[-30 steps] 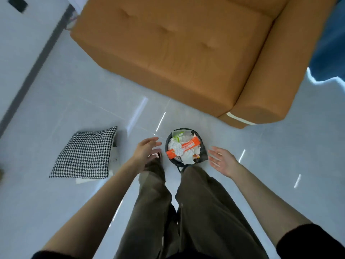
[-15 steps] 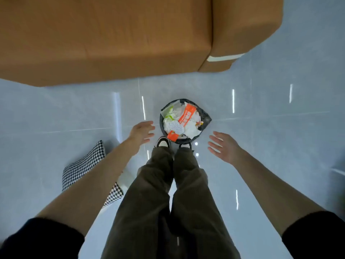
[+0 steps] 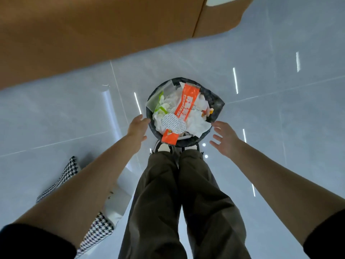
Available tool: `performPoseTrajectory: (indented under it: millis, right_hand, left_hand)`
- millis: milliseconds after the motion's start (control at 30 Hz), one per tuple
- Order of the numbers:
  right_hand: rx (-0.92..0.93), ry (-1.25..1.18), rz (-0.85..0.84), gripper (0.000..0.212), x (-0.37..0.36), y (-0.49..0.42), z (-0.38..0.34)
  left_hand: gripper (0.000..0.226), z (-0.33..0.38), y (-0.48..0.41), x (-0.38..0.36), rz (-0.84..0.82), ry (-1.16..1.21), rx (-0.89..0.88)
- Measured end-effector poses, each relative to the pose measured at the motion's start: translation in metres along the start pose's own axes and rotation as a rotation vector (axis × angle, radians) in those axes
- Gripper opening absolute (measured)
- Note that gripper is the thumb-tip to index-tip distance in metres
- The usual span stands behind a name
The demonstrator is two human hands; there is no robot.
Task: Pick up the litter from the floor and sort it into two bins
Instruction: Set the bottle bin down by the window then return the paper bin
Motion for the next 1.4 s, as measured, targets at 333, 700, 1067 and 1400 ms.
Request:
performPoseTrajectory:
  millis: [333,700,1067,1400]
  right_hand:
    - [0.093,-0.061,0.082,0.047,-0.028,-0.093,0.014]
    - [0.028,-0.06,-0.018,0.024,-0.018,-0.071,0.004]
    - [-0.014,-0.205,-0.047,0.006,0.031,0.07,0.004]
    - [0.081,-0.326,-0.047,0.014,0.111,0.258,-0.019]
  left_hand:
    - [0.036,-0.013,-0.091,-0.042,0.002,0.063,0.025]
    - [0.035,-0.011,-0.072,-0.016,-0.087,0.165,0.066]
    - [0.037,0.024,0.056,0.041,-0.082,0.121,0.04]
    - [0.014,0.093,0.244,0.103,-0.259,0.121,-0.054]
Point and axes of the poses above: each hand's wrist, its own y-axis away from the middle knuckle, its own x-axis out of the back of the hand, z = x × y, the point moved 2 cm from there along -y, towards the middle knuckle, and after that the axes turned 6 degrees about z, right-handed, at the moved point
